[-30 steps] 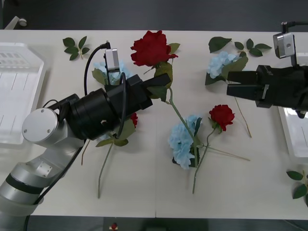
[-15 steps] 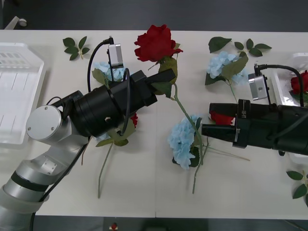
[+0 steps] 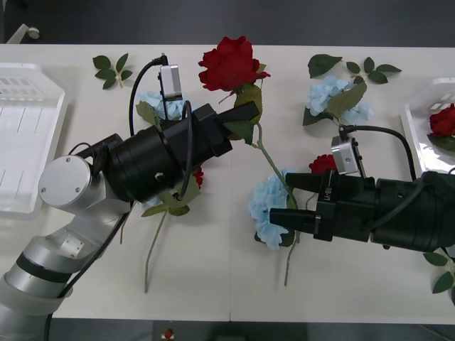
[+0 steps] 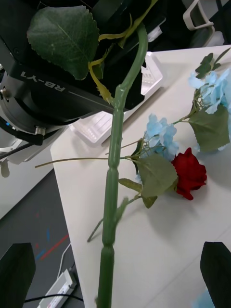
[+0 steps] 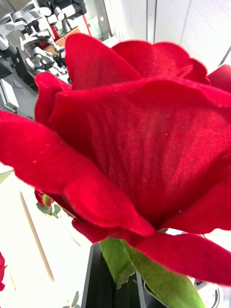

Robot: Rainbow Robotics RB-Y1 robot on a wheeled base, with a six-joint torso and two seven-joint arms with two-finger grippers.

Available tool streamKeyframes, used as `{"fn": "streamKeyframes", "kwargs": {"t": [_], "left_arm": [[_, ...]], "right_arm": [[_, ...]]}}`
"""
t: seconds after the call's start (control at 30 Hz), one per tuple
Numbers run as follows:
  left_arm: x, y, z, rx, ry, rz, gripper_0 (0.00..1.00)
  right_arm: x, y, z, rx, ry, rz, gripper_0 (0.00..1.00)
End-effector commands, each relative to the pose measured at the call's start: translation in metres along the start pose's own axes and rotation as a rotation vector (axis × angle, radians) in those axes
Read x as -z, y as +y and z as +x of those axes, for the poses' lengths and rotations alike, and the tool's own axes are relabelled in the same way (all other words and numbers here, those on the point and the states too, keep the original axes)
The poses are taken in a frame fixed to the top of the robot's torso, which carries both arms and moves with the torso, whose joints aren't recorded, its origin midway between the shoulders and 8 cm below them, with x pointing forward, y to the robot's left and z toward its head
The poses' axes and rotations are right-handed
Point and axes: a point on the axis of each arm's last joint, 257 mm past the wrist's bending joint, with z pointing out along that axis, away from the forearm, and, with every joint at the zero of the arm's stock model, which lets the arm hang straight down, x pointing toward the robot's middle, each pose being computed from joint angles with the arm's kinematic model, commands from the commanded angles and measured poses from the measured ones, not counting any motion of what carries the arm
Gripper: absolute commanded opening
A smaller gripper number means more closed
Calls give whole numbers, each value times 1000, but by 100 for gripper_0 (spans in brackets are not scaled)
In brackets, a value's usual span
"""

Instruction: Put the red flowers into the right box and the blue flowers into the left box

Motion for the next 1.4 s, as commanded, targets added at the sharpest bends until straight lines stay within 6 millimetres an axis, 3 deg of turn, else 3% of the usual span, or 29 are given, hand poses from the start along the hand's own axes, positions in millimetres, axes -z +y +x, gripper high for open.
{"fn": "streamKeyframes", "kwargs": {"t": [0.03, 0.07, 0.13, 0.17, 0.7, 0.77, 0.8, 0.83, 0.87, 0.9, 1.07, 1.23, 1.4], "left_arm": [[-5, -13, -16, -34, -20, 27, 0], [-5, -13, -17, -34, -21, 26, 0], [-4, -13, -17, -35, -20, 25, 0], [-5, -13, -16, -34, -19, 26, 0], [-2, -10, -19, -41, -18, 17, 0], [-1, -9, -19, -44, -15, 14, 28], [0, -8, -19, -47, -12, 10, 54], [2, -6, -19, -51, -8, 5, 69], [5, -5, -17, -53, 0, 0, 80], [6, -5, -17, -52, 6, 1, 85], [27, 0, -8, -30, 68, 0, 92], [65, 7, -1, -49, 167, -16, 92], [108, 12, 0, -72, 281, -48, 92]], "right_arm": [[-13, 13, -15, 28, -12, -27, 54], [-14, 12, -16, 26, -16, -21, 33], [-15, 11, -16, 21, -20, -19, 3], [-15, 12, -16, 19, -20, -21, 0], [-12, 9, -13, 15, -9, -13, 0], [-12, 8, -13, 17, -9, -11, 0], [-12, 8, -14, 16, -10, -11, 0], [-12, 8, -14, 17, -11, -9, 0], [-12, 8, -14, 17, -11, -9, 0], [-11, 6, -14, 17, -10, -6, 0], [-11, 5, -15, 17, -13, 0, 0], [-7, 1, -15, 33, 2, 11, 0], [12, -25, -21, 19, 41, 66, 0]]}}
